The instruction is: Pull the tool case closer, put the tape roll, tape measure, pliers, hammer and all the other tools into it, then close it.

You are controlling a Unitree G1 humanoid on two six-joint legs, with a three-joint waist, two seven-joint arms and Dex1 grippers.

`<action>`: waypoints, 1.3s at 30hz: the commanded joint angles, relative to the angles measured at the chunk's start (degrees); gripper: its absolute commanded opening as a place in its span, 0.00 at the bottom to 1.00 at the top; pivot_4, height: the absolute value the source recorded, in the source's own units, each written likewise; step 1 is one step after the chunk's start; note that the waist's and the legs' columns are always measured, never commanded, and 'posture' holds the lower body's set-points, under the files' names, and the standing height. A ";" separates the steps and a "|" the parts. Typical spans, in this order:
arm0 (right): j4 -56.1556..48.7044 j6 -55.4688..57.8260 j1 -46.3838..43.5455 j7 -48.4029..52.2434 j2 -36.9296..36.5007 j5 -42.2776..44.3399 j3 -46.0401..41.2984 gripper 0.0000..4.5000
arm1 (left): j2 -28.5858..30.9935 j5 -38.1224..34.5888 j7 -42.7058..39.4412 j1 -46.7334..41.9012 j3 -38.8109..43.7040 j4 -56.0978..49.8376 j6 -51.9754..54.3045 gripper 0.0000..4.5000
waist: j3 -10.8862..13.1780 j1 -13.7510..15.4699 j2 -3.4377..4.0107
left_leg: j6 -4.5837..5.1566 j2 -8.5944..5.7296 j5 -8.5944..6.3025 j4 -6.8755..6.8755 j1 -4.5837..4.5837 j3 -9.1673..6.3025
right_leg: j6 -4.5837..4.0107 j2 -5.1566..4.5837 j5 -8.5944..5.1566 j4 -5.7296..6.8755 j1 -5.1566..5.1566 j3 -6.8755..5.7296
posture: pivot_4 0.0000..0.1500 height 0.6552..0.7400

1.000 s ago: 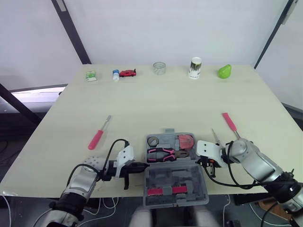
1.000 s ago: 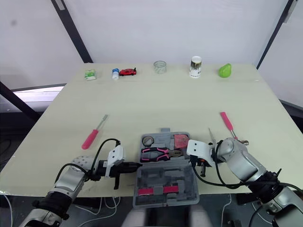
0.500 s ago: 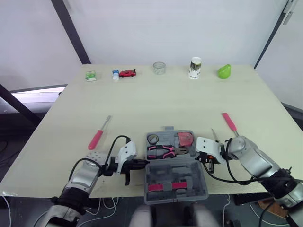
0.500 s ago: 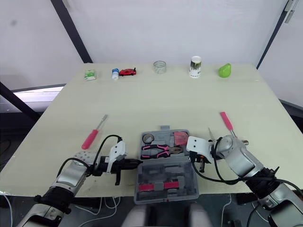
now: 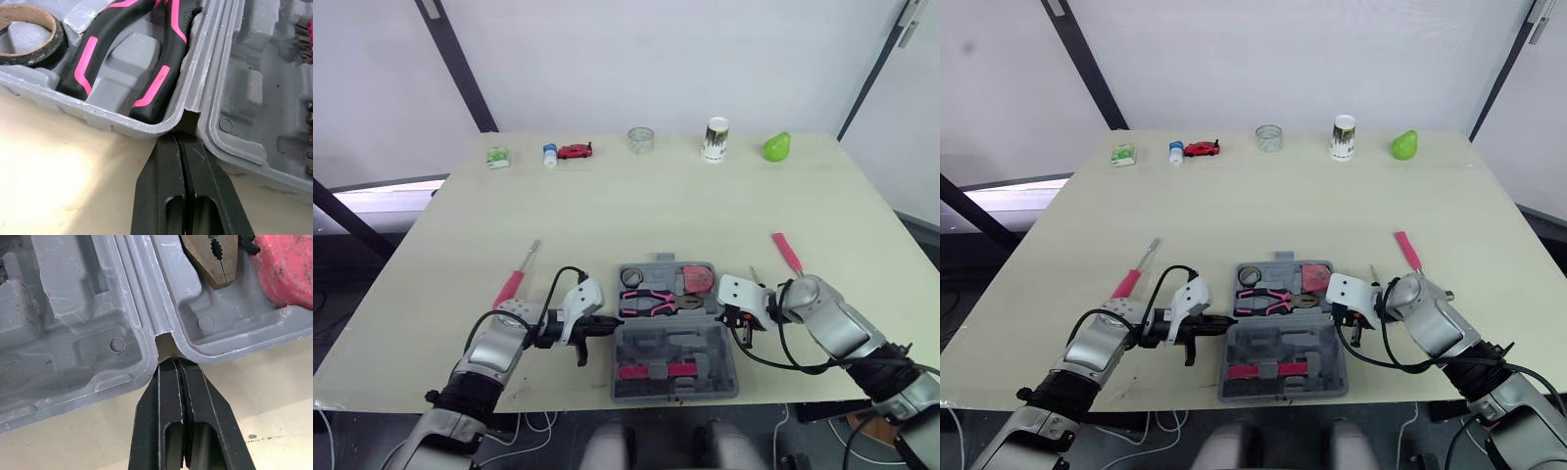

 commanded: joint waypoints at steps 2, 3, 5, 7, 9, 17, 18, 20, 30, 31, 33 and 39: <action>-0.31 -2.14 -1.60 -0.06 1.49 0.04 -0.48 0.00 | -1.40 -0.07 0.68 -2.07 -0.71 -2.36 0.09 0.01 | 0.00 0.00 0.00 | 0.00 0.00 0.00 0.00 0.00 0.00 | 0.00 0.00 0.00 0.00 0.00 0.00 | 1.00 1.00; -0.11 -2.24 -1.68 -0.07 1.58 -0.06 -0.53 0.00 | -1.45 -0.02 0.73 -2.22 -0.72 -2.29 0.15 0.01 | 0.00 0.00 0.00 | 0.00 0.00 0.00 0.00 0.00 0.00 | 0.00 0.00 0.00 0.00 0.00 0.00 | 1.00 1.00; 0.39 -2.44 -1.93 -0.13 1.80 -0.23 -0.65 0.00 | -1.57 0.14 0.89 -2.62 -0.68 -2.17 0.37 0.01 | 0.01 -0.02 -0.01 | 0.00 0.00 0.00 0.00 0.00 0.00 | 0.00 0.00 0.00 0.00 0.00 0.00 | 1.00 1.00; 0.87 -2.66 -2.12 -0.23 1.97 -0.39 -0.73 0.00 | -1.71 0.32 1.05 -3.02 -0.61 -2.24 0.74 0.01 | 0.02 -0.03 -0.03 | 0.00 0.00 0.00 0.00 0.00 0.00 | 0.00 0.00 0.00 0.00 0.00 0.00 | 1.00 1.00; 1.32 -2.86 -2.29 -0.32 2.11 -0.56 -0.84 0.00 | -1.77 0.42 1.15 -3.46 -0.54 -2.27 1.12 0.01 | 0.02 -0.05 -0.04 | 0.00 0.00 0.00 0.00 -0.01 0.00 | 0.00 0.00 0.00 0.00 0.00 0.01 | 1.00 1.00; 2.67 -3.58 -2.60 -0.94 2.37 -1.13 -1.17 0.00 | -2.11 0.72 1.14 -4.22 -0.66 -2.72 1.84 0.01 | 0.04 -0.09 -0.07 | 0.00 0.00 0.00 -0.02 -0.04 0.00 | 0.00 0.00 0.00 -0.05 -0.01 0.01 | 1.00 1.00; 2.97 -3.76 -2.66 -1.13 2.35 -1.33 -1.27 0.00 | -2.26 0.69 1.07 -4.20 -0.74 -2.94 1.95 0.01 | 0.05 -0.10 -0.07 | 0.00 0.00 0.00 -0.02 -0.04 0.00 | 0.00 0.00 0.00 -0.05 -0.01 0.00 | 1.00 1.00; 3.46 -4.04 -2.77 -1.06 2.15 -1.51 -1.50 0.00 | -2.58 0.63 1.00 -4.05 -0.90 -3.46 2.21 0.01 | 0.05 -0.10 -0.07 | 0.00 0.00 0.00 -0.01 -0.04 0.02 | 0.00 0.00 0.00 -0.05 -0.01 0.01 | 1.00 1.00; 3.09 -3.92 -2.00 -0.16 0.91 -1.65 -2.83 0.00 | -3.96 1.32 0.91 -4.67 -1.28 -1.91 1.27 0.01 | 0.07 0.05 -0.07 | 0.00 -0.01 0.00 -0.02 -0.08 0.02 | 0.01 -0.01 0.00 -0.08 -0.02 0.01 | 1.00 1.00; 3.10 -3.91 -1.95 -0.16 0.85 -1.67 -2.89 0.00 | -4.05 1.40 0.87 -4.88 -1.30 -1.48 1.05 0.01 | 0.07 0.05 -0.07 | 0.00 -0.01 0.00 -0.02 -0.08 0.02 | 0.01 -0.01 0.00 -0.08 -0.02 0.01 | 1.00 1.00; 3.17 -3.93 -1.88 -0.22 0.81 -1.70 -2.98 0.00 | -4.24 1.55 0.82 -5.29 -1.34 -0.77 0.67 0.01 | 0.12 0.06 -0.09 | 0.00 -0.01 0.00 -0.02 -0.09 0.01 | 0.01 -0.01 -0.01 -0.08 -0.02 0.00 | 1.00 1.00; 2.31 -2.96 -1.55 -0.11 1.13 -1.24 -3.08 0.00 | -4.96 2.33 0.79 -6.51 -1.52 2.77 -1.58 0.01 | 0.21 0.03 -0.09 | 0.00 -0.01 0.00 -0.02 -0.11 0.00 | 0.01 -0.01 -0.01 -0.08 -0.03 0.00 | 1.00 1.00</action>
